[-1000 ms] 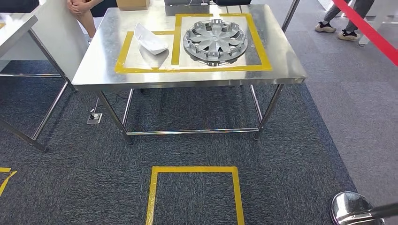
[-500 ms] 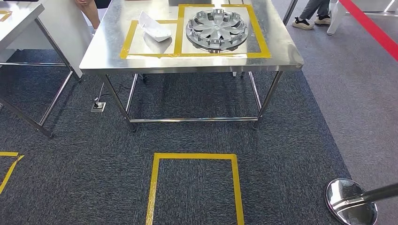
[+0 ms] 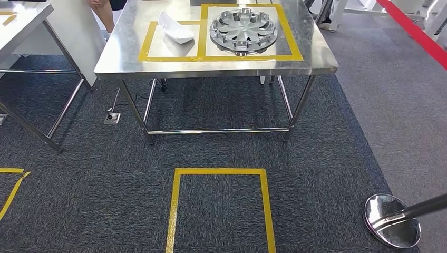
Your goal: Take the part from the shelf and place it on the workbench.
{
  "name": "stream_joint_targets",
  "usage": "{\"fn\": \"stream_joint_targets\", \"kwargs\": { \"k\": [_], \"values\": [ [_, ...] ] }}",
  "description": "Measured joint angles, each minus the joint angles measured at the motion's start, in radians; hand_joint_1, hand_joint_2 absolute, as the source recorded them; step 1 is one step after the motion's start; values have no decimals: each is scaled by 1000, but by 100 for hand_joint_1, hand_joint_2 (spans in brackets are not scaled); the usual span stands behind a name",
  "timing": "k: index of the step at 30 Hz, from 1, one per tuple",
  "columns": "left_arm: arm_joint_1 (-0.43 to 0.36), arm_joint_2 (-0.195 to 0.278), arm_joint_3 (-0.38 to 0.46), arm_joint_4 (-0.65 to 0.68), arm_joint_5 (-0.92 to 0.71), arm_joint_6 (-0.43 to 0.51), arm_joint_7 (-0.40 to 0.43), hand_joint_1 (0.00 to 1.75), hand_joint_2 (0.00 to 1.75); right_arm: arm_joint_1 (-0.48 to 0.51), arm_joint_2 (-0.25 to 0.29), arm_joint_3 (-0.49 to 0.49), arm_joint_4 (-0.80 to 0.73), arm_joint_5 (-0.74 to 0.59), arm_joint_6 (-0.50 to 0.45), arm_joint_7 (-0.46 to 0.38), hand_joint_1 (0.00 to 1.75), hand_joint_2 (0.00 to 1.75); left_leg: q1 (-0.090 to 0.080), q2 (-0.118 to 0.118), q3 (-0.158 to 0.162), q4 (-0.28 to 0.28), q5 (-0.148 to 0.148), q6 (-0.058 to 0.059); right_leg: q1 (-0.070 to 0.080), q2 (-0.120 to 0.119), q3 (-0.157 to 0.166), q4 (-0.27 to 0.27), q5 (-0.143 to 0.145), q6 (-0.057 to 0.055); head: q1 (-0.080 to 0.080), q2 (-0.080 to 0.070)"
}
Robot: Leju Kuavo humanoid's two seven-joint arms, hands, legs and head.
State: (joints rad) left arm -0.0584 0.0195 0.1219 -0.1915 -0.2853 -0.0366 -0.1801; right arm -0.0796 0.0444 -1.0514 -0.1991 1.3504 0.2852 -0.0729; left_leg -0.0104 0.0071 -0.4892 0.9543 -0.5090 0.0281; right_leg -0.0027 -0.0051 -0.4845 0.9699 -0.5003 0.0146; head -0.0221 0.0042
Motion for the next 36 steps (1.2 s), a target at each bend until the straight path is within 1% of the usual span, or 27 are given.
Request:
{"fn": "stream_joint_targets", "kwargs": {
  "k": [2, 3, 4, 5, 6, 7, 8, 9, 10, 11, 12, 13, 14, 15, 16, 19, 20, 21, 24, 25, 27, 29, 36],
  "values": [
    [0, 0, 3, 0, -2, 3, -1, 0, 175, 0, 0, -8, 0, -9, 2, 8, 0, 131, 1, -1, -5, 4, -3, -11, -3, 0, -5, -5, 5, -9, 0, 0],
    [0, -1, 5, 0, -2, 3, -1, 0, 175, 0, -1, -12, 0, -13, 4, 11, 0, 175, 1, -2, -13, 21, -18, -17, -5, -1, -8, -8, 9, -15, -2, 0],
    [0, -2, 7, 0, 0, 0, -2, 0, 175, -1, -2, -16, 0, -16, 6, 13, 0, 175, 3, -3, -29, 57, -45, -23, -8, -2, -11, -11, 14, -22, -2, 0],
    [0, -3, 9, 0, 4, -5, -3, 0, 175, -2, -3, -19, 0, -19, 8, 15, 0, 175, 6, -4, -55, 118, -83, -28, -8, -3, -15, -11, 17, -25, -4, 0],
    [1, -4, 13, 0, 10, -11, -6, 0, 175, -2, -4, -22, 0, -21, 9, 16, 0, 175, 9, -4, -87, 191, -121, -32, -8, -3, -21, -10, 20, -28, -5, 0],
    [2, -6, 18, 0, 17, -18, -8, 0, 175, -1, -5, -26, 0, -24, 11, 18, 0, 175, 11, -4, -116, 258, -149, -36, -8, -4, -26, -9, 23, -28, -5, 0],
    [3, -8, 22, 1, 23, -23, -11, 0, 175, 0, -6, -29, 0, -27, 11, 20, 0, 175, 14, -4, -133, 299, -158, -38, -8, -4, -32, -6, 26, -28, -5, 0],
    [5, -9, 27, 1, 28, -27, -13, 0, 175, 0, -7, -32, 0, -30, 11, 22, 0, 175, 16, -4, -129, 298, -145, -40, -8, -5, -37, -3, 27, -27, -5, 0],
    [8, -10, 30, 2, 32, -29, -15, 0, 175, 0, -9, -33, -1, -37, 10, 25, 0, 175, 19, -4, -104, 256, -115, -40, -8, -5, -40, 0, 29, -25, -5, 0],
    [11, -11, 33, 3, 36, -29, -15, 0, 175, 0, -10, -29, -3, -48, 8, 27, 0, 175, 21, -4, -62, 183, -78, -40, -9, -5, -42, 4, 29, -24, -5, 0],
    [15, -12, 34, 4, 41, -30, -16, 0, 175, -1, -12, -20, -7, -64, 4, 29, 0, 175, 21, -4, -18, 106, -52, -39, -7, -4, -44, 7, 30, -21, -5, 0],
    [19, -13, 35, 6, 46, -30, -16, 0, 175, -1, -14, -8, -11, -84, -2, 31, 0, 175, 20, -5, 14, 48, -34, -36, -6, -4, -46, 9, 32, -17, -5, 0],
    [24, -14, 35, 7, 51, -29, -14, 0, 175, -1, -16, 6, -16, -108, -8, 33, 0, 175, 19, -5, 31, 15, -29, -33, -5, -3, -48, 10, 34, -12, -4, 0],
    [30, -15, 35, 8, 57, -29, -12, 0, 175, 0, -19, 22, -21, -134, -14, 34, 0, 175, 18, -6, 33, 4, -30, -30, -3, -2, -50, 12, 34, -7, -4, 0],
    [36, -16, 35, 8, 62, -29, -9, 0, 175, 1, -22, 37, -25, -160, -20, 35, 0, 175, 18, -7, 28, 4, -28, -27, -3, -2, -53, 13, 34, -9, -3, 0],
    [53, -19, 35, 6, 78, -27, 3, 0, 175, 10, -28, 94, -36, -244, -39, 38, 0, 175, 15, -6, 23, 2, -25, -21, -5, -2, -56, 12, 37, -29, 0, 0],
    [57, -19, 35, 4, 83, -26, 8, 0, 175, 15, -29, 116, -40, -274, -45, 39, 0, 175, 13, -6, 23, 2, -23, -18, -6, -2, -56, 10, 41, -28, 0, 0],
    [59, -20, 35, 1, 89, -25, 12, 0, 175, 20, -29, 138, -43, -301, -51, 40, 0, 131, 11, -6, 22, 3, -22, -16, -7, -2, -56, 8, 45, -25, 0, 0],
    [67, -20, 32, -10, 105, -20, 25, 0, 44, 35, -30, 206, -53, -387, -70, 42, 0, 0, 9, -6, 18, 5, -19, -12, -10, -1, -56, 4, 54, -10, 0, 0],
    [70, -21, 29, -14, 110, -17, 30, 0, 0, 41, -31, 229, -56, -415, -77, 42, 0, 0, 8, -5, 17, 5, -19, -11, -10, 0, -57, 3, 55, -6, 0, 0],
    [77, -21, 24, -24, 121, -12, 39, 0, 0, 52, -32, 276, -63, -472, -89, 44, 0, 0, 7, -5, 15, 6, -19, -11, -11, 0, -58, 3, 56, 2, 0, 0],
    [83, -21, 19, -34, 132, -9, 48, 0, 0, 62, -32, 324, -70, -531, -102, 46, 0, 0, 7, -5, 15, 7, -19, -11, -12, 0, -60, 3, 56, 7, 0, 0],
    [107, -21, -8, -71, 169, 1, 78, 0, 0, 98, -34, 495, -95, -732, -147, 53, 0, 0, 10, -5, 11, 7, -18, -13, -9, 0, -65, 5, 56, 8, 0, 0]
  ]
}}
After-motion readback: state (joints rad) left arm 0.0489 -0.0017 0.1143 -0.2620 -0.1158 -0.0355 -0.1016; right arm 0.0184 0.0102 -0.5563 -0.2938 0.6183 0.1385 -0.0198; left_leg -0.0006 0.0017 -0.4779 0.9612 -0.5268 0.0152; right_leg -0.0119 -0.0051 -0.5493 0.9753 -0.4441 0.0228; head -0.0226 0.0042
